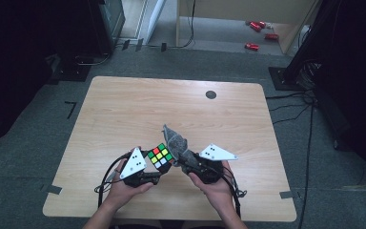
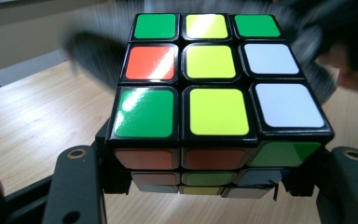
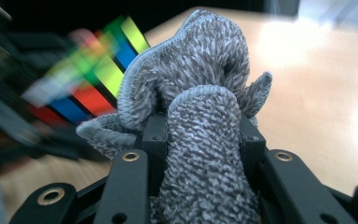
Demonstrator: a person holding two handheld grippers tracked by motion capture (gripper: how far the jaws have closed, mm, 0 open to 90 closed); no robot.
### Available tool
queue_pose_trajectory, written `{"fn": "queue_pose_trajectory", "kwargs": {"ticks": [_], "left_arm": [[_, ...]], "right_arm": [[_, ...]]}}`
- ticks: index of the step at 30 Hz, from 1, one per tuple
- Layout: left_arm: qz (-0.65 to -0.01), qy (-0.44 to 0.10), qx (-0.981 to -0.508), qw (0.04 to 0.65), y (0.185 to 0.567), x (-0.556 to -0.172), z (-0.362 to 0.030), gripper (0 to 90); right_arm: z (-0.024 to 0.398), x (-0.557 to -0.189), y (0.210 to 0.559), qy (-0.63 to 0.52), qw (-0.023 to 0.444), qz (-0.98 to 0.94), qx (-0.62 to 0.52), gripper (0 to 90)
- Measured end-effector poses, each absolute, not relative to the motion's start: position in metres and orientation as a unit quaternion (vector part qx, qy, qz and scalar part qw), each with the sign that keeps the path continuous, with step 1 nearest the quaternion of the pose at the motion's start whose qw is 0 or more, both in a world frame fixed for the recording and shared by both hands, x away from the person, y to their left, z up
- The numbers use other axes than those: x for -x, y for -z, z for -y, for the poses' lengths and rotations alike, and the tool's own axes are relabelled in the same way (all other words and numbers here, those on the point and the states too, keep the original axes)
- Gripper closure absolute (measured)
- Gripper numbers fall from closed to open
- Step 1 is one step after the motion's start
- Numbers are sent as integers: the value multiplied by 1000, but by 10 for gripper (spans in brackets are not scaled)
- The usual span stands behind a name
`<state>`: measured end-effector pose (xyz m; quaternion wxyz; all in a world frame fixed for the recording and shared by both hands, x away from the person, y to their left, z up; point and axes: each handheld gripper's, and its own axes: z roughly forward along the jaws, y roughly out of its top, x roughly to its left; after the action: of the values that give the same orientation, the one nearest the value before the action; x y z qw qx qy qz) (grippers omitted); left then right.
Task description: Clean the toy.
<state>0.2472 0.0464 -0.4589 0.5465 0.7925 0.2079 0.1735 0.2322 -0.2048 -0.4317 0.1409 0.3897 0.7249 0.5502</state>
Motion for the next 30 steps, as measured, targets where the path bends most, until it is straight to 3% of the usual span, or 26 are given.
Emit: {"fn": "queue_pose_trajectory", "kwargs": {"ticks": [3,10,15,22,30], "left_arm": [[-202,-169,-795,546,460,-245,-44,342],[-200,-176,-794,546,458,-245,-46,343],[-195,-175,-797,544,461,-245,-44,342],[-185,-176,-793,553,458,-243,-46,342],[-172,-173,-799,549,460,-240,-42,342]], "right_arm": [[203,-226,421,-572,149,-716,-372,656],[205,-239,447,-526,115,-736,-410,656],[206,-229,424,-573,129,-715,-379,656],[205,-237,442,-538,109,-726,-414,656],[205,-228,424,-578,120,-707,-388,656]]}}
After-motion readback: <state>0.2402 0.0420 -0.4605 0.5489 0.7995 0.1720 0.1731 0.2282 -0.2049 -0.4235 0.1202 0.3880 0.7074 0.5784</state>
